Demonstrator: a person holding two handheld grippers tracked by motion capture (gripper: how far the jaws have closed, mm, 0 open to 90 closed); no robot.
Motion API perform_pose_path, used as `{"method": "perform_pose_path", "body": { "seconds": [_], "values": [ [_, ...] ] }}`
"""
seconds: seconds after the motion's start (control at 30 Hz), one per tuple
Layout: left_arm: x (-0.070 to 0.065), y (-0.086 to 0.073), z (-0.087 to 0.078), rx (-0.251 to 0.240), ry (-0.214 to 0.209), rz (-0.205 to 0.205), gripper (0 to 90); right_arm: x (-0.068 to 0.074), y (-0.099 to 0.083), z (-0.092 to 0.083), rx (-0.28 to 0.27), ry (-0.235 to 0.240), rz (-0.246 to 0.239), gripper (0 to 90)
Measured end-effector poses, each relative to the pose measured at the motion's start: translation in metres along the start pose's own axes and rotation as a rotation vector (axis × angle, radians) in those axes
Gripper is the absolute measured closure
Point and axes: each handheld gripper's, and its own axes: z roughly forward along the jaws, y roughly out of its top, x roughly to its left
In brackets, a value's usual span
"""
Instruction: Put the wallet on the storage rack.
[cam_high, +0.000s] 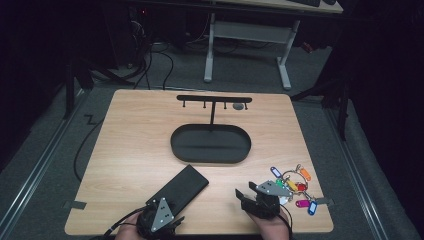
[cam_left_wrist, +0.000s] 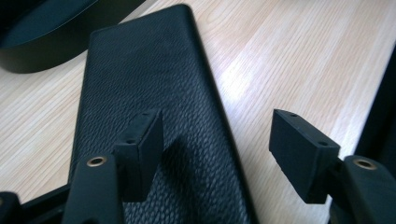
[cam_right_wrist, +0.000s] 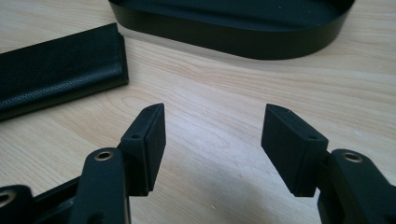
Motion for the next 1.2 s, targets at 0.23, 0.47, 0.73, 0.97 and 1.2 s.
{"method": "perform_pose_path", "body": {
  "seconds": [0.23, 0.47, 0.73, 0.97, 1.2],
  "values": [
    [-0.003, -0.005, 0.001, 0.001, 0.074, 0.042, 39.1, 0.003, 0.004, 0.008, 0.012, 0.021, -0.006, 40.4],
    [-0.004, -0.006, 0.002, 0.010, 0.098, 0.090, 42.8, 0.000, 0.003, 0.005, 0.006, 0.020, 0.004, 40.4],
    [-0.006, -0.009, 0.003, -0.004, 0.109, 0.115, 45.8, -0.005, -0.002, -0.003, -0.003, 0.008, 0.030, 40.4],
    [-0.008, -0.011, 0.003, -0.027, 0.119, 0.104, 44.9, -0.007, -0.003, -0.002, 0.010, 0.011, 0.039, 40.4],
    [-0.006, -0.010, -0.001, -0.022, 0.112, 0.082, 57.1, -0.005, -0.002, 0.000, 0.017, 0.024, 0.043, 40.8]
  ]
}}
